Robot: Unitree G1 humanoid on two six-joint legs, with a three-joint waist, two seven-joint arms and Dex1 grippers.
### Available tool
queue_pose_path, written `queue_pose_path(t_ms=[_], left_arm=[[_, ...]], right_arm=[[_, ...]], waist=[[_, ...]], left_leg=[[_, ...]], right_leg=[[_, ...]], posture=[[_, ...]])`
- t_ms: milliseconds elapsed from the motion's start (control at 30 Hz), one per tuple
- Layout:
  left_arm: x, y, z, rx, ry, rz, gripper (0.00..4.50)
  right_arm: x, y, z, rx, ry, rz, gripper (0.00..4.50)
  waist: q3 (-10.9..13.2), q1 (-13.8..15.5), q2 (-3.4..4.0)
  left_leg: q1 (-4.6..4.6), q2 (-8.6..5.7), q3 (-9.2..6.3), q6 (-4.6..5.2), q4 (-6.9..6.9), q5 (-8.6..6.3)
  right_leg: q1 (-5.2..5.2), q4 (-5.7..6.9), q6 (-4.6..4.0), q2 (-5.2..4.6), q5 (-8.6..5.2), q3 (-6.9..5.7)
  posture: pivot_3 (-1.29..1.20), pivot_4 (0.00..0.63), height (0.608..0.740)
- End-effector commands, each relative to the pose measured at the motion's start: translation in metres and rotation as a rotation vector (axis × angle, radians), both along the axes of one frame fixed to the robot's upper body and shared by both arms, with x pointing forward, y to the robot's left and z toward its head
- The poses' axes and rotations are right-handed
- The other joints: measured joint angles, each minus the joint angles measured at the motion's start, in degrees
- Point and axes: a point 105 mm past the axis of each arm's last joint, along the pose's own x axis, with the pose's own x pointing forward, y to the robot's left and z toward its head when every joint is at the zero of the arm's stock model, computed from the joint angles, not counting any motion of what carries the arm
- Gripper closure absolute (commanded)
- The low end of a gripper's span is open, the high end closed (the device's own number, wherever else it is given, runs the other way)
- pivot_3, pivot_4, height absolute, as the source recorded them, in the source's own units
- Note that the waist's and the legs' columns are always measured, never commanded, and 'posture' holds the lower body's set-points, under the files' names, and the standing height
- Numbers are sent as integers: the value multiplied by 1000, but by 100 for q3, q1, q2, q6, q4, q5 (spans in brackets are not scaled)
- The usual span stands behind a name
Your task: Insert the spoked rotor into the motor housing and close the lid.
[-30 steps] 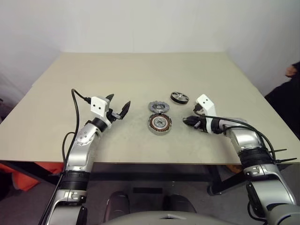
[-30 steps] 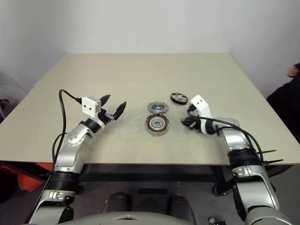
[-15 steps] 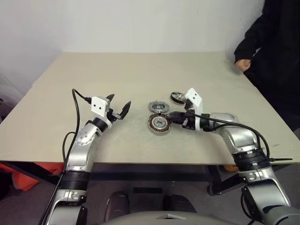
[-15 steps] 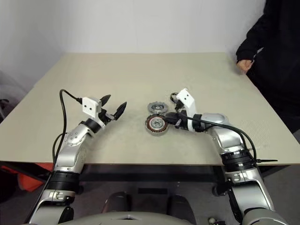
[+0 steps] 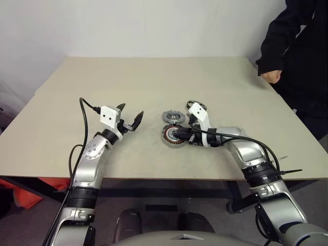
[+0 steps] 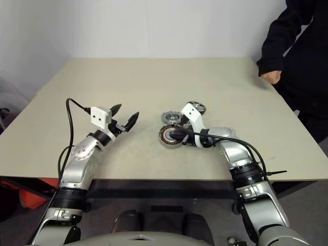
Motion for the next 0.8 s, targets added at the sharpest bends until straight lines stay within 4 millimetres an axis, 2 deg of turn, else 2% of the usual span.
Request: queue_pose_path(t_ms=[33, 367, 800], left_arm=[[-1, 2, 15, 8, -58, 5, 144], [-2, 3, 14, 12, -55, 10, 144], [-1, 4, 13, 14, -53, 13, 144]], right_arm=[[5, 5, 9, 2, -42, 16, 3840], [10, 4, 5, 1, -27, -7, 3840], [5, 2, 13, 13, -48, 23, 3840]], waist=[[0, 0, 0], [0, -2, 0], [0, -1, 0]], left_leg=[[0, 0, 0, 0, 0, 0], [2, 0, 0, -1, 0, 1], [2, 0, 0, -1, 0, 1]], right_leg=[[0, 0, 0, 0, 0, 0], [1, 1, 0, 0, 0, 0], [1, 1, -1, -1, 0, 1]], posture=[[0, 0, 740], [0, 0, 740], [0, 0, 740]])
